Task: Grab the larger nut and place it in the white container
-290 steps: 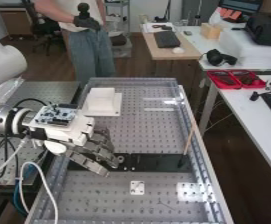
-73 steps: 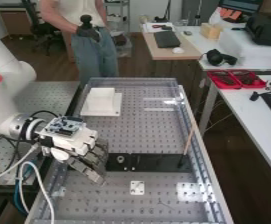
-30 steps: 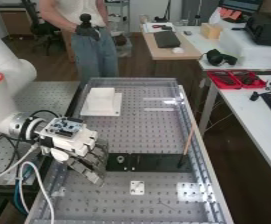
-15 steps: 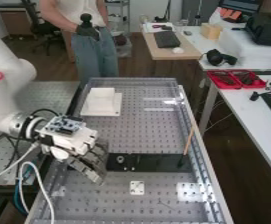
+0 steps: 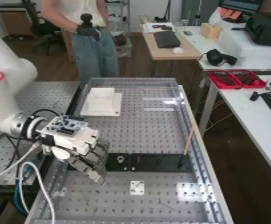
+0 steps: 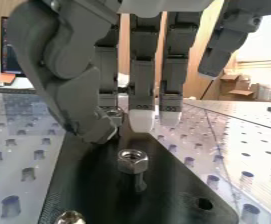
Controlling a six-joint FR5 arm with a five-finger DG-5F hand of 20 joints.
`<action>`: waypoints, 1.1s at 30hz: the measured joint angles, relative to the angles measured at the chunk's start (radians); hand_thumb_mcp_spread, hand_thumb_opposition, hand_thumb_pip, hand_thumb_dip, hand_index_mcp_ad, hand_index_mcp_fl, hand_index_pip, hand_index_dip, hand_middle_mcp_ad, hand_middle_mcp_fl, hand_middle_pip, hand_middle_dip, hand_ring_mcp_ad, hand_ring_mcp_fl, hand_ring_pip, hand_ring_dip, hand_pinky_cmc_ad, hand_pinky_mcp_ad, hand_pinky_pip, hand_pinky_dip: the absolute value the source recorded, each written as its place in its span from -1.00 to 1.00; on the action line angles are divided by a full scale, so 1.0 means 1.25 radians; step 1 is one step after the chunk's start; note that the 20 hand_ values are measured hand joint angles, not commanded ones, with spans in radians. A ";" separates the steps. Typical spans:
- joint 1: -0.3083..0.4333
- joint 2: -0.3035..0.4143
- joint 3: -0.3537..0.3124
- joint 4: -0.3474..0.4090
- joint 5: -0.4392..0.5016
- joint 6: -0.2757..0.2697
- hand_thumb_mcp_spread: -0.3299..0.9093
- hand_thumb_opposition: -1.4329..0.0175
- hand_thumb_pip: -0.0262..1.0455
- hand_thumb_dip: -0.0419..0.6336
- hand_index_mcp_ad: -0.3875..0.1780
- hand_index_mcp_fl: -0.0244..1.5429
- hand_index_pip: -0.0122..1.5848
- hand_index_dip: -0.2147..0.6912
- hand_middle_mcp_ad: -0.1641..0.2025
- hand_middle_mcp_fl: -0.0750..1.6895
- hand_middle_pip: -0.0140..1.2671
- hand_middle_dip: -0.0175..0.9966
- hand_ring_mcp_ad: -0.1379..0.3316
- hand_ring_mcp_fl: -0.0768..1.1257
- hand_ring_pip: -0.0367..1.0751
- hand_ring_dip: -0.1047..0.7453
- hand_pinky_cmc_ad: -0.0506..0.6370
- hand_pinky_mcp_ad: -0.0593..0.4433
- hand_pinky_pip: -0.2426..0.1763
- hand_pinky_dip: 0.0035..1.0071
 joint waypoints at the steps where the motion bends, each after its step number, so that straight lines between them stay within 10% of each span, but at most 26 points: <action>1: 0.000 0.000 0.000 0.000 0.000 0.000 0.25 -0.33 0.38 0.15 -0.26 -0.51 0.81 -0.69 -0.11 -0.34 0.65 0.56 -0.29 -0.24 0.31 0.45 -0.01 0.17 0.21 -0.33; 33: -0.004 -0.006 0.006 0.003 0.008 0.018 0.22 -0.33 0.33 0.18 -0.36 -0.49 0.82 -0.62 -0.10 -0.23 0.56 0.56 -0.29 -0.13 0.28 0.48 -0.01 0.24 0.33 -0.40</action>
